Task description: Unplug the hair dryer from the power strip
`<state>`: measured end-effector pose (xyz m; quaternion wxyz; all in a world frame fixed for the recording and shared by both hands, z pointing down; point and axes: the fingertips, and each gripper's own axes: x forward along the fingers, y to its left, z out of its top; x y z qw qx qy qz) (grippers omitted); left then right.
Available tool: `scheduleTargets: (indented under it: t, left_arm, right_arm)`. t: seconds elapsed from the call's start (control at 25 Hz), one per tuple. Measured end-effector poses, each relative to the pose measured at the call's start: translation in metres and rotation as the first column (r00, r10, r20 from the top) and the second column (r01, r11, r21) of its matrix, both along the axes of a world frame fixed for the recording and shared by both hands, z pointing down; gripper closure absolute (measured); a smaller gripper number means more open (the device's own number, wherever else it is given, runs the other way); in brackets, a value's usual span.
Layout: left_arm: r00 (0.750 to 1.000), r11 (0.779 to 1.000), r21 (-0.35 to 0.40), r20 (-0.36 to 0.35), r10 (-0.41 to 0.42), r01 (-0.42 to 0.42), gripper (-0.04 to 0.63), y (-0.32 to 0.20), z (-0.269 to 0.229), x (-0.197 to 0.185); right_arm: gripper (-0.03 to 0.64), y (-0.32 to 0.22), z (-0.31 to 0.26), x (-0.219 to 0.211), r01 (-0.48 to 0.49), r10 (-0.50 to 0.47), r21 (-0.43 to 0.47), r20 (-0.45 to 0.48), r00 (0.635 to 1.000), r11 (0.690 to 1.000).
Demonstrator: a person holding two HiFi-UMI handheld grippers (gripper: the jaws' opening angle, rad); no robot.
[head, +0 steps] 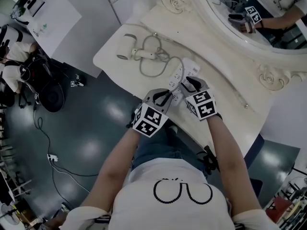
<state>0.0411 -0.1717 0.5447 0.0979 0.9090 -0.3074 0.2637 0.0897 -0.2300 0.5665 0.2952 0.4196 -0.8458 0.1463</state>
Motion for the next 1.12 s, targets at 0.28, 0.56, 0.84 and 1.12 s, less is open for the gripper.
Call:
scheduleTargets:
  t: [0.28,0.56,0.84,1.12]
  left_arm:
    - [0.996,0.988,-0.15,-0.085,-0.033,0.02,0.549,-0.0021,-0.0053,0.0026]
    - [0.991,0.97,-0.24,-0.117,-0.07,0.04,0.543,-0.001,-0.0066,0.0052]
    - [0.996,0.998,-0.058,-0.082,-0.025,0.02,0.551,0.0027,-0.0057,0.0018]
    - [0.984,0.974,-0.188,-0.103,-0.146,0.125,0.549,-0.0021,-0.0094,0.0037]
  right_arm:
    - [0.469,-0.0006,0.0002,0.0005,-0.019,0.019,-0.013,0.015,1.0,1.0]
    - [0.471,-0.001,-0.001,-0.0008,-0.005,0.004,0.038,0.008,1.0,0.999]
    - [0.469,-0.0002,-0.0008,-0.0011,-0.009,0.009,0.042,0.016,1.0,0.999]
    - [0.469,0.0002,0.0004,-0.0007,-0.01,0.01,0.032,0.003,1.0,0.999]
